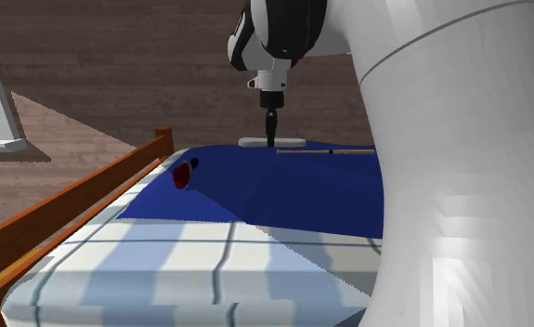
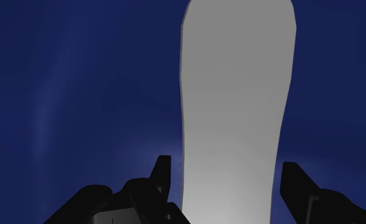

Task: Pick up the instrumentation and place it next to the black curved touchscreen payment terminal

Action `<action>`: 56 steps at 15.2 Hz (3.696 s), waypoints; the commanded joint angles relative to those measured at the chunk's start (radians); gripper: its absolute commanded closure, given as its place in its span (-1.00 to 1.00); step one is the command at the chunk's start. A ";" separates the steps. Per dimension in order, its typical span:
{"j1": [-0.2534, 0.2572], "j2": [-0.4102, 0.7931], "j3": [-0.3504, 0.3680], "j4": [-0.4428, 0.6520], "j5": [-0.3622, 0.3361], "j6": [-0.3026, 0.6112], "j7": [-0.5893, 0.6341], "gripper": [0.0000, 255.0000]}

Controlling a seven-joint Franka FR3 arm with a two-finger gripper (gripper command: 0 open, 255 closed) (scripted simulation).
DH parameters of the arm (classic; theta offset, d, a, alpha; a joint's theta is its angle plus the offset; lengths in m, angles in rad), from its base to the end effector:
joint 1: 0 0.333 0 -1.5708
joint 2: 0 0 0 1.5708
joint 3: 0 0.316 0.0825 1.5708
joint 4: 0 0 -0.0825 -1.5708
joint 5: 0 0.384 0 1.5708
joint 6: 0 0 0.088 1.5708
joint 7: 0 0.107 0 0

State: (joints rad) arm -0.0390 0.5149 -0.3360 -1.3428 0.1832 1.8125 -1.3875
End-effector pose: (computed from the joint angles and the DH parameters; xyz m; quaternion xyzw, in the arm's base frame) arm 0.6722 -0.1982 0.4414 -0.8760 -0.4821 0.0001 0.0111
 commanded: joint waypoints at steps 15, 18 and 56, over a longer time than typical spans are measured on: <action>0.006 -0.378 -0.066 -0.457 -0.113 0.095 -0.075 1.00; -0.006 -0.474 -0.085 -0.571 -0.152 0.120 -0.096 1.00; -0.260 -0.967 -0.329 -1.209 -0.505 0.327 -0.348 1.00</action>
State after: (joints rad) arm -0.2993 -0.4601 -0.6587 -2.5419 -0.3207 2.1209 -1.7336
